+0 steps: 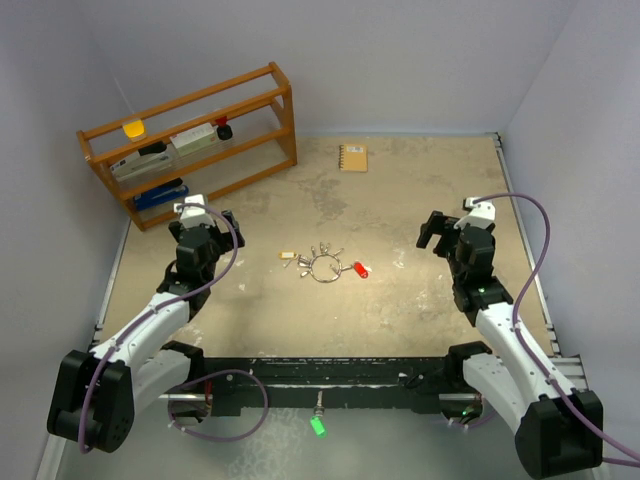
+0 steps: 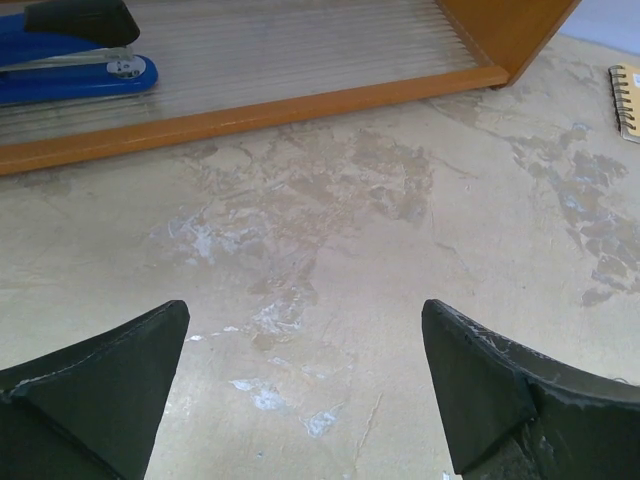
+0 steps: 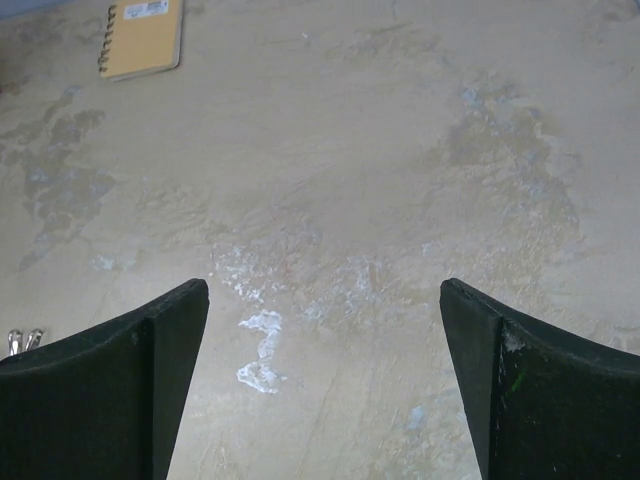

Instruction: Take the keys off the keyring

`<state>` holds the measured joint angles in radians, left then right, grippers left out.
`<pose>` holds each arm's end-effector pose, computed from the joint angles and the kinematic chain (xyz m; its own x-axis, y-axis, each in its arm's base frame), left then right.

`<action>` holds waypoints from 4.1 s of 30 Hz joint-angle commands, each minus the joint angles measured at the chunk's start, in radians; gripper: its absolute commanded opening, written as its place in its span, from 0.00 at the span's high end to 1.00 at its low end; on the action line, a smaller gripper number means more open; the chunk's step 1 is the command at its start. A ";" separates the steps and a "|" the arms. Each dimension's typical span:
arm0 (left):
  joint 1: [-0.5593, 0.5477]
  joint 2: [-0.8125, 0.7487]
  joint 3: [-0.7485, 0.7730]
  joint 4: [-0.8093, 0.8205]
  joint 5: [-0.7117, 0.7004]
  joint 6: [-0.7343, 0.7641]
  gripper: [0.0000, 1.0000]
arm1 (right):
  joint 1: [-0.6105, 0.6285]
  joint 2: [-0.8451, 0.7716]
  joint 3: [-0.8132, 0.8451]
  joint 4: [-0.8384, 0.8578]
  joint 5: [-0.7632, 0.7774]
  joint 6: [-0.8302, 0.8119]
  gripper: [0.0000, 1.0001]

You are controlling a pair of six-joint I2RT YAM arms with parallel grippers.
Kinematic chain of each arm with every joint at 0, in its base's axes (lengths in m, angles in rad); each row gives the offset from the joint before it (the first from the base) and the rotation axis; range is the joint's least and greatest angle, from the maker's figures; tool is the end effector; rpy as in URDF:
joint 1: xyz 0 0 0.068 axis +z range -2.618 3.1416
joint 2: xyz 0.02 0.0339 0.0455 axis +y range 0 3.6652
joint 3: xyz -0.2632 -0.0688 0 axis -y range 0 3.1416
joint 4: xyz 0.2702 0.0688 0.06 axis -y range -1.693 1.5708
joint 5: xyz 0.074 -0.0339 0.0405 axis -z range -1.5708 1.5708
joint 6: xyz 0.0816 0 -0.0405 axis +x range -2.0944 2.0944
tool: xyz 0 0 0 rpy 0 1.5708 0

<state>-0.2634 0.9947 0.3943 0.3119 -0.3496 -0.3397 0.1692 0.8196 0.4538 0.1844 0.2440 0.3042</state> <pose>0.2756 -0.0454 0.1882 -0.2349 -0.2609 -0.9364 -0.1598 0.9606 -0.2275 0.2644 0.0252 0.2376 -0.1485 0.2695 -0.9515 0.1208 0.9599 0.2530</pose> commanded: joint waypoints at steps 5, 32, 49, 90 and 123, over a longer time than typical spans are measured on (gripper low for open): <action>-0.007 0.016 0.036 0.006 0.046 -0.056 0.03 | -0.002 0.014 0.018 -0.006 -0.072 0.006 0.00; -0.012 0.071 0.008 0.241 0.474 -0.181 0.01 | 0.043 0.115 0.028 -0.001 -0.462 -0.038 0.16; -0.012 0.078 0.016 0.219 0.452 -0.305 0.20 | 0.347 0.405 0.112 0.040 -0.351 -0.114 0.63; -0.013 0.068 0.052 0.154 0.449 -0.286 0.14 | 0.381 0.776 0.234 0.115 -0.520 -0.160 0.55; 0.099 0.342 0.050 0.635 0.814 -0.589 0.78 | 0.564 0.583 0.470 -0.108 -0.154 -0.265 1.00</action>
<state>-0.1947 1.2617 0.4522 0.5884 0.2489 -0.7723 0.7090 1.4986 0.8330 0.0906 0.0002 0.0906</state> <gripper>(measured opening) 0.220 0.005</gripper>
